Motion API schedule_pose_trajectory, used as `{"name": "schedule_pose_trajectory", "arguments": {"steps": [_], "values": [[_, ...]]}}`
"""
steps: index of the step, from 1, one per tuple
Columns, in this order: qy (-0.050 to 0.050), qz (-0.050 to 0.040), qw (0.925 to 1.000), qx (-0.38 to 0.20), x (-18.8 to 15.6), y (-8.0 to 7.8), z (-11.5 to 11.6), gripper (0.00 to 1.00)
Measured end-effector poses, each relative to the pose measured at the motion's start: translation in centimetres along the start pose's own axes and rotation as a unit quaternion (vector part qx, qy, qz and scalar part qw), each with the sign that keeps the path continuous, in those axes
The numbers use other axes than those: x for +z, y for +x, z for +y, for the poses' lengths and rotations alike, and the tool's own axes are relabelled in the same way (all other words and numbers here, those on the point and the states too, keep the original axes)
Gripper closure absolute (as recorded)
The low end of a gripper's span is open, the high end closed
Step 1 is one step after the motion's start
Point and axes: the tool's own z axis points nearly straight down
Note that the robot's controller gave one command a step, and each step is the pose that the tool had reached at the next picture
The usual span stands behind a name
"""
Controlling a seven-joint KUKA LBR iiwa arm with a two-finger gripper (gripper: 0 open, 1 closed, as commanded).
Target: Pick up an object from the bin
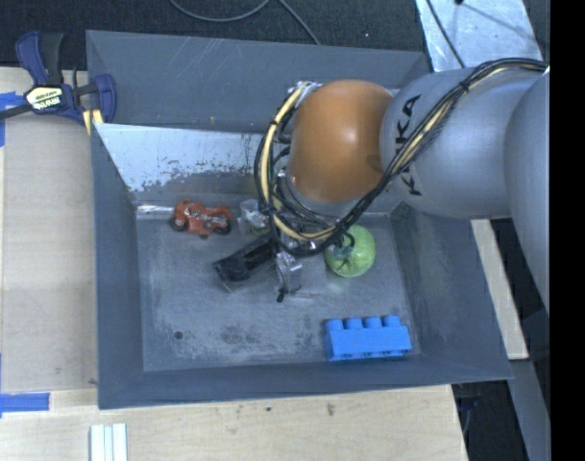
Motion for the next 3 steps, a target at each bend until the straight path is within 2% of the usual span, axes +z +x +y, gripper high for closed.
{"name": "schedule_pose_trajectory", "arguments": {"steps": [1, 2, 3], "values": [[0.002, -0.0044, 0.9999, -0.011, 3.6, -0.2, -1.5, 0.0], [0.0, -0.0001, 0.9998, 0.019, 4.3, -1.0, -3.7, 1.0], [0.0, 0.0, 0.9998, 0.019, 4.3, -1.0, -3.7, 1.0]]}}
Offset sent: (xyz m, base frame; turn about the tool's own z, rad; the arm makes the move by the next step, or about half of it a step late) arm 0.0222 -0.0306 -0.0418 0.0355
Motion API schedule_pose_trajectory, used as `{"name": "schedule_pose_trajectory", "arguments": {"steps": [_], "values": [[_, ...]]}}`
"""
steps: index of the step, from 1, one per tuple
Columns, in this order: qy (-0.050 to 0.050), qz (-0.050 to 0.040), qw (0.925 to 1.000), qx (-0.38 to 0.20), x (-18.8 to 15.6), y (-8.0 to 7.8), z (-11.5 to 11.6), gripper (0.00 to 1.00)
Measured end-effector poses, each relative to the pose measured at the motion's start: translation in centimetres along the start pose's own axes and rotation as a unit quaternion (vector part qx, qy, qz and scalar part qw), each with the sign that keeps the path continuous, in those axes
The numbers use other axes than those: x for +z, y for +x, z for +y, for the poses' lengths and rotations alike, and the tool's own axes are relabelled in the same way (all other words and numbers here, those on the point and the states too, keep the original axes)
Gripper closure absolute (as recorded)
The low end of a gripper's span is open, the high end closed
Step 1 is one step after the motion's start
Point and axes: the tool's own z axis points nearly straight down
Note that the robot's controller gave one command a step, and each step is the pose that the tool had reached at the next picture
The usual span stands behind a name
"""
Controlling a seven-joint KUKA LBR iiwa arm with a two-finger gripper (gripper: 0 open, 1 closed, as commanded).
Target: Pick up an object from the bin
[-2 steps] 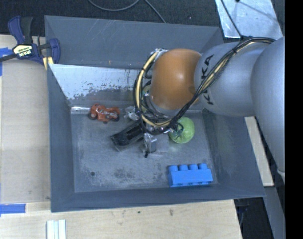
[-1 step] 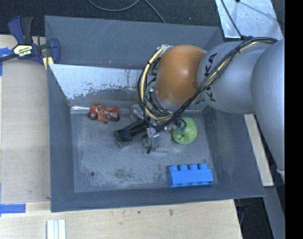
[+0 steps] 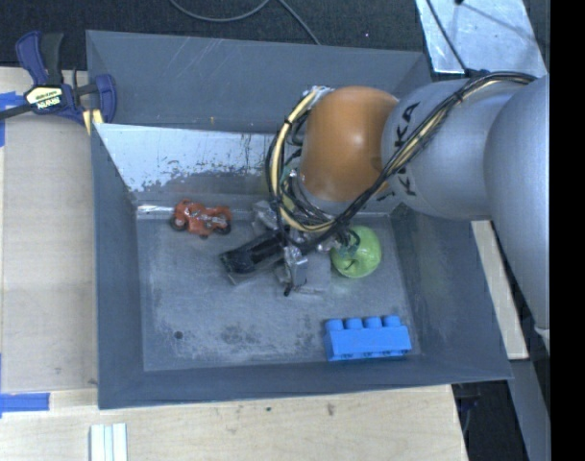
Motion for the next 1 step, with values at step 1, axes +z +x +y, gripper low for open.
{"name": "schedule_pose_trajectory", "arguments": {"steps": [1], "values": [[0.0, 0.0001, 1.0, 0.0, -0.03, 0.01, 0.0, 1.0]]}}
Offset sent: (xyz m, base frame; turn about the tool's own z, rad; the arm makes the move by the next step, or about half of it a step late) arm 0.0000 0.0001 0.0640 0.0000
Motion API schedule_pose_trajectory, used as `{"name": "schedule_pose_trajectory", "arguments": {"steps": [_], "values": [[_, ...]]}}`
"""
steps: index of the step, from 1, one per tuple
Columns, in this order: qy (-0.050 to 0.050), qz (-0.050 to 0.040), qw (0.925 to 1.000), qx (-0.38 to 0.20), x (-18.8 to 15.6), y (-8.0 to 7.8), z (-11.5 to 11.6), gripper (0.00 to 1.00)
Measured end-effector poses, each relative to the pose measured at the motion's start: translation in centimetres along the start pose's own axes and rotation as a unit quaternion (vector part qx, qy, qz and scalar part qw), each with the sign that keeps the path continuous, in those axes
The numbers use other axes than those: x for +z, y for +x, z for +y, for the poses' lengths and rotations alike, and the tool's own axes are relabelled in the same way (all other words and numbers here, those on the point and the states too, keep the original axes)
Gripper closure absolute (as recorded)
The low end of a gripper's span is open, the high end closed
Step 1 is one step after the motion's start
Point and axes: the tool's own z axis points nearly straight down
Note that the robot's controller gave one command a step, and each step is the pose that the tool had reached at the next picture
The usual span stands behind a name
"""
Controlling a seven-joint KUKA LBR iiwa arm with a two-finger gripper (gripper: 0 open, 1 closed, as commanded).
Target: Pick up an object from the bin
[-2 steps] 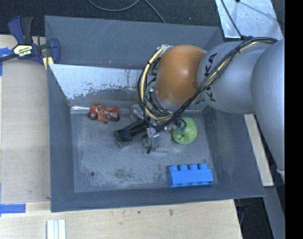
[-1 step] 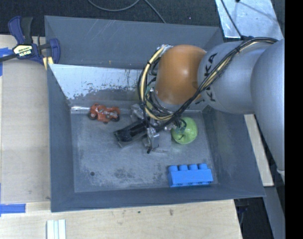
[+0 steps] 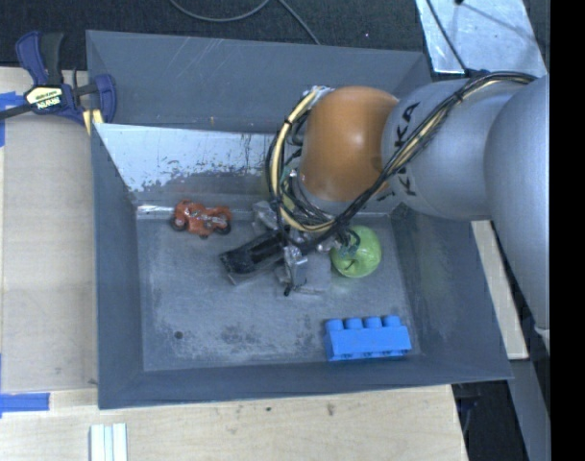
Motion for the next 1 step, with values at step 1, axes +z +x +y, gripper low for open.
{"name": "schedule_pose_trajectory", "arguments": {"steps": [1], "values": [[-0.001, 0.0022, 1.0, 0.0, -0.46, 0.18, 0.05, 1.0]]}}
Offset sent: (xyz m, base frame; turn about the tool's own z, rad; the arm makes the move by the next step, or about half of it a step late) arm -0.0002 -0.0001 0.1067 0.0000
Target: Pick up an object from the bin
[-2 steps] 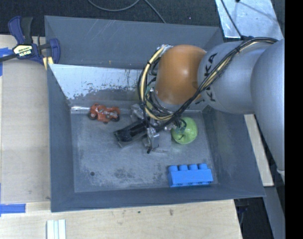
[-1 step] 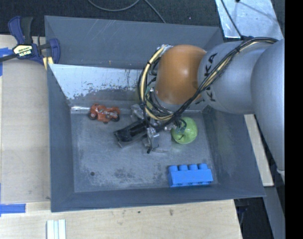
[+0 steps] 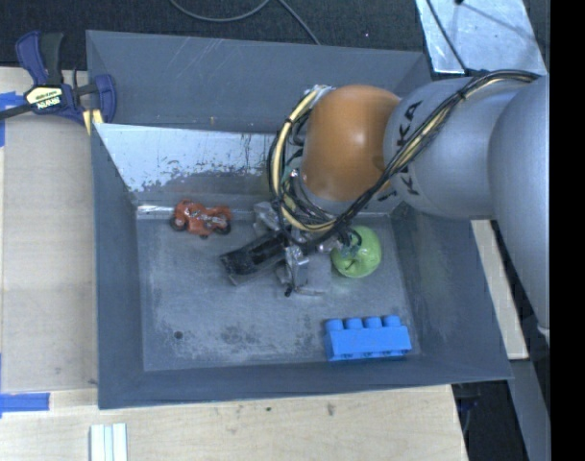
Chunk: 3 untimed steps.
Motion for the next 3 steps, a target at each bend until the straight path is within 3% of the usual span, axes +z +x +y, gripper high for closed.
{"name": "schedule_pose_trajectory", "arguments": {"steps": [1, 3], "values": [[-0.001, 0.0048, 1.0, 0.0, -2.0, 0.3, 0.1, 1.0], [0.0, -0.0002, 1.0, 0.0, -6.3, 0.0, 0.0, 1.0]]}}
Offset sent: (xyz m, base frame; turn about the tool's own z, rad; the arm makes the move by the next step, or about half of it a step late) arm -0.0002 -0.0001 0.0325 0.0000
